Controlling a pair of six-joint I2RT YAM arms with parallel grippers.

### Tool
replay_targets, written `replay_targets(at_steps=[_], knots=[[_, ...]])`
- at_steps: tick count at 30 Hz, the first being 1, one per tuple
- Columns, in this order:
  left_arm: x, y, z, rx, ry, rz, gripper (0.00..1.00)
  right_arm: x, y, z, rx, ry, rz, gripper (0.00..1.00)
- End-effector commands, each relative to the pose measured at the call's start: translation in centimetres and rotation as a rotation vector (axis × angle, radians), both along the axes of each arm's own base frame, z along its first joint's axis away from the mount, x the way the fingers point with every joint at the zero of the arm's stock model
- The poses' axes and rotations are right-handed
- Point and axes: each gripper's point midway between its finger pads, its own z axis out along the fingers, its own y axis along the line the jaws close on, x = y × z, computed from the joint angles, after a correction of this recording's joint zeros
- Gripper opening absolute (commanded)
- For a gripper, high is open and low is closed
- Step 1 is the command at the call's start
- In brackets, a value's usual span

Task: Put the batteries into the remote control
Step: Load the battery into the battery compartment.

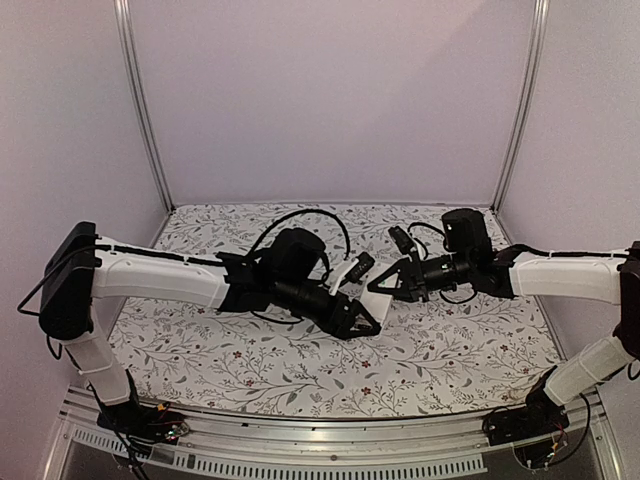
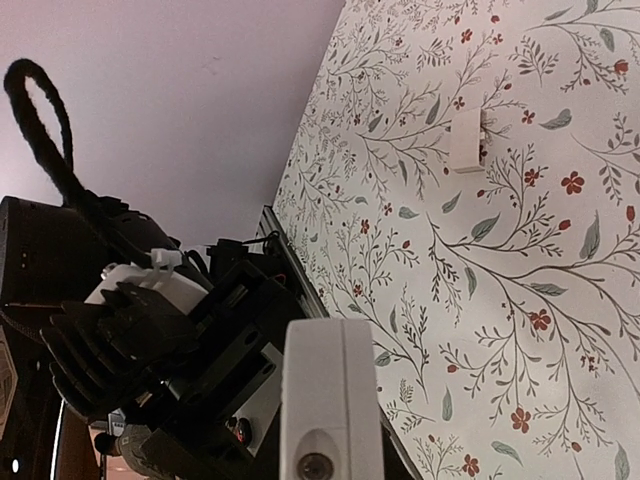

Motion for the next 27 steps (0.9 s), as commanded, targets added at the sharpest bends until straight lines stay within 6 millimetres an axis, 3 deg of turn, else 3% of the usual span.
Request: replay_targets(at_steps=[1,11,22,25,27], knots=[[-1.5,-0.9,0.7,-0.024,0.003,-0.067,0.57,0.8,-0.1,0.2,0.006,-0.019,-0.024,0.0],[-1.8,-0.7,1.0,-0.06,0.024,-0.092,0.43,0.7,-0.1,1.3,0.037,-0.052,-0.009,0.0],[-2.2,0.3,0.2,-0.044,0.033,-0.12,0.31,0.6,-0.7,5.0,0.127,-0.14,-0.001,0.0],[-2.1,0.5,0.0,-0.029,0.022,-0.12,0.33,0.6,-0.9,5.5,0.139,-0.148,-0.003,0.0],[-1.9,0.4,0.3,-0.031,0.006,-0.12,0.4,0.4,-0.9,5.6,0.147,-0.154,0.003,0.0]])
